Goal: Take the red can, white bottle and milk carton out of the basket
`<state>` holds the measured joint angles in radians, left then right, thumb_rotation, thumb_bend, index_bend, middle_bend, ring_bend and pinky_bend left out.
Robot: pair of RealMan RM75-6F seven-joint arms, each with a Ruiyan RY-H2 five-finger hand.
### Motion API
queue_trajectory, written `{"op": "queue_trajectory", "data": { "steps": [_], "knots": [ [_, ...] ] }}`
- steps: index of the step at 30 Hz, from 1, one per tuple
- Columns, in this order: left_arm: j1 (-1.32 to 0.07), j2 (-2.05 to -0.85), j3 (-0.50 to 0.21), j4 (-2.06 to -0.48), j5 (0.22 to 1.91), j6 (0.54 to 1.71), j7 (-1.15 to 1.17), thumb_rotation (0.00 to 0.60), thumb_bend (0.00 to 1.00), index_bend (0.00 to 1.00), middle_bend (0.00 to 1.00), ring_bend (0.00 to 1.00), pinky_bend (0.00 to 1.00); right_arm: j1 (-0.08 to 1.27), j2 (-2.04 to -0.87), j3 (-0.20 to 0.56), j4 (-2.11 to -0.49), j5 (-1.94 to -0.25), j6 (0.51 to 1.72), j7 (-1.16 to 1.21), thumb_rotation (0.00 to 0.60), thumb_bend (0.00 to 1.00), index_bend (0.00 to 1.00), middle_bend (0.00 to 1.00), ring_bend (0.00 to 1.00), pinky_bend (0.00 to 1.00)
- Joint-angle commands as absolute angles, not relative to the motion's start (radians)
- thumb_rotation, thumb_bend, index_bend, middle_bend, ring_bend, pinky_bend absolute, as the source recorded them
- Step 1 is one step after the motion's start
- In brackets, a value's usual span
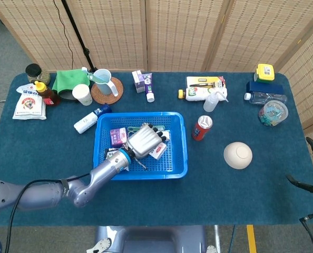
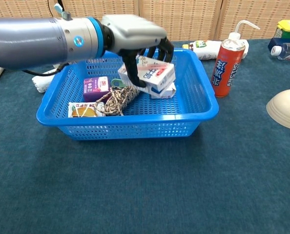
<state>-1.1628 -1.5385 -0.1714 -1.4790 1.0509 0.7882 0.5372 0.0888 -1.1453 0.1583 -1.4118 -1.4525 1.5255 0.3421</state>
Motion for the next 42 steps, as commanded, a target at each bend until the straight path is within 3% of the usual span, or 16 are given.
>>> {"op": "queue_trajectory", "data": {
  "steps": [1, 8, 12, 19, 23, 29, 32, 34, 36, 38, 42],
  "knots": [
    [-1.132, -1.457, -0.199, -1.556, 1.069, 0.832, 0.498, 0.6, 0.26, 0.44, 0.43, 0.47, 0.4, 0.088, -1.144, 0.157, -1.415, -1.457, 1.53, 0.341, 0.6, 0.0, 0.0, 0.0, 0.0, 0.0],
    [-1.039, -1.276, -0.206, -1.687, 1.125, 0.914, 0.408, 0.6, 0.26, 0.44, 0.43, 0.47, 0.4, 0.087, -1.144, 0.147, -1.427, -1.481, 1.541, 0.331, 0.6, 0.0, 0.0, 0.0, 0.0, 0.0],
    [-0.941, -1.159, -0.168, -1.724, 1.176, 0.972, 0.325, 0.6, 0.26, 0.44, 0.43, 0.47, 0.4, 0.086, -1.144, 0.139, -1.438, -1.498, 1.548, 0.322, 0.6, 0.0, 0.0, 0.0, 0.0, 0.0],
    [-0.787, -1.074, -0.073, -1.693, 1.283, 1.059, 0.183, 0.6, 0.26, 0.44, 0.42, 0.45, 0.4, 0.082, -1.143, 0.132, -1.455, -1.518, 1.567, 0.312, 0.6, 0.0, 0.0, 0.0, 0.0, 0.0],
    [-0.676, -1.107, 0.026, -1.601, 1.361, 1.103, 0.097, 0.6, 0.26, 0.43, 0.4, 0.41, 0.36, 0.082, -1.143, 0.122, -1.466, -1.533, 1.569, 0.301, 0.6, 0.0, 0.0, 0.0, 0.0, 0.0],
    [-0.616, -1.217, 0.05, -1.469, 1.376, 1.112, 0.05, 0.6, 0.26, 0.43, 0.38, 0.35, 0.25, 0.083, -1.144, 0.112, -1.475, -1.551, 1.573, 0.292, 0.6, 0.0, 0.0, 0.0, 0.0, 0.0],
    [-0.604, -1.248, 0.049, -1.431, 1.374, 1.105, 0.053, 0.6, 0.25, 0.42, 0.3, 0.24, 0.14, 0.082, -1.143, 0.112, -1.476, -1.551, 1.574, 0.294, 0.6, 0.0, 0.0, 0.0, 0.0, 0.0],
    [-0.602, -1.255, 0.053, -1.425, 1.36, 1.073, 0.06, 0.6, 0.25, 0.35, 0.18, 0.12, 0.06, 0.082, -1.143, 0.112, -1.475, -1.549, 1.575, 0.295, 0.6, 0.0, 0.0, 0.0, 0.0, 0.0],
    [-0.605, -1.255, 0.049, -1.432, 1.342, 1.045, 0.071, 0.6, 0.24, 0.15, 0.03, 0.01, 0.0, 0.082, -1.142, 0.113, -1.474, -1.547, 1.574, 0.297, 0.6, 0.0, 0.0, 0.0, 0.0, 0.0],
    [-0.603, -1.255, 0.042, -1.44, 1.335, 1.039, 0.068, 0.6, 0.24, 0.02, 0.0, 0.0, 0.0, 0.082, -1.142, 0.113, -1.474, -1.546, 1.574, 0.298, 0.6, 0.0, 0.0, 0.0, 0.0, 0.0],
    [-0.566, -1.221, 0.008, -1.488, 1.347, 1.118, 0.013, 0.6, 0.23, 0.0, 0.0, 0.0, 0.0, 0.081, -1.138, 0.113, -1.476, -1.549, 1.579, 0.303, 0.6, 0.0, 0.0, 0.0, 0.0, 0.0]
  ]
}}
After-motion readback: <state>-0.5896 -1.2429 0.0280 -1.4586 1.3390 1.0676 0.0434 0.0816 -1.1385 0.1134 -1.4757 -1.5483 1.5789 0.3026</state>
